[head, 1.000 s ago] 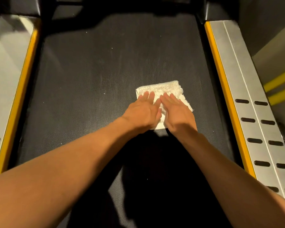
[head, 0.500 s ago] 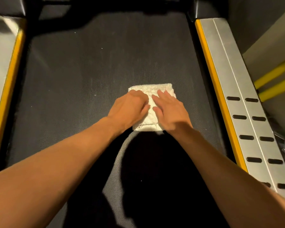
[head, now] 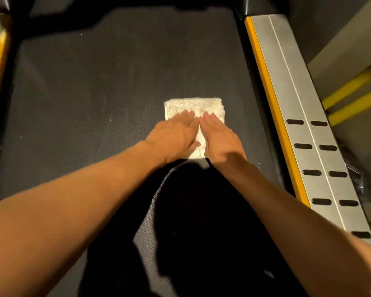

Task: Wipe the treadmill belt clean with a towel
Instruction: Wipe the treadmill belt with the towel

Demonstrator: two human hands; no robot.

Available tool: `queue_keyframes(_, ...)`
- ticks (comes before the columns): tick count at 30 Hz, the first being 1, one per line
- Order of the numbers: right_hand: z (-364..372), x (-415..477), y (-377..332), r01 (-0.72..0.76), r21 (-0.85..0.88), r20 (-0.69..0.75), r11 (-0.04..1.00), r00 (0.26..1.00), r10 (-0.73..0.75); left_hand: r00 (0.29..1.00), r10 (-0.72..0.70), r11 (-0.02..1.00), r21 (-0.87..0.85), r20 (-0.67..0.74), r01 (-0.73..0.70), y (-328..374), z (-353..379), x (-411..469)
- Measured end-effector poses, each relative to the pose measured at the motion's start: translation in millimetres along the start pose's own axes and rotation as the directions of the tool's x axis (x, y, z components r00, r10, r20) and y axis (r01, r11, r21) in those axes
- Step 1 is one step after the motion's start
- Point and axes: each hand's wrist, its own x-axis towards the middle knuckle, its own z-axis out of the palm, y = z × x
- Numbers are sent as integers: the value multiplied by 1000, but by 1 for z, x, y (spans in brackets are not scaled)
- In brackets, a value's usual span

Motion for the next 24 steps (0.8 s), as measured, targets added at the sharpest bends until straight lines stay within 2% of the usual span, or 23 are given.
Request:
queue_keyframes(1,-6,5,0,-26,-25,3,999,1000,26,1000,-7,1000,-18,-4,7,0,-5,6)
queue_keyframes(4,-15,13,-7,-51,-6,-108,999,993,50,997,-78,997,2,-25,78,8,-23,22)
queue_keyframes(6,-16,8,-8,-58,29,-149,998,987,62,996,-63,996,62,-59,66,18,-26,28)
queue_keyframes(9,-15,0,-2,-19,-25,-184,1000,983,14,996,-25,994,106,-88,34,21,-26,26)
queue_keyframes(13,-17,9,1,32,-170,-162,985,985,-60,990,-39,999,24,-138,43,6,-25,33)
queue_keyframes(18,-23,21,-4,-94,-122,-173,988,982,72,940,-188,982,-85,-285,171,22,-7,39)
queue_keyframes(20,-22,8,-2,-153,-101,-155,983,978,137,942,-147,984,-139,-301,109,31,-2,31)
queue_keyframes(22,-16,-12,1,-124,-68,-184,990,977,109,952,-50,991,-134,-303,9,34,2,24)
queue_keyframes(24,-17,-22,6,-73,-79,-169,994,984,59,954,-19,989,-146,-299,-26,29,5,26)
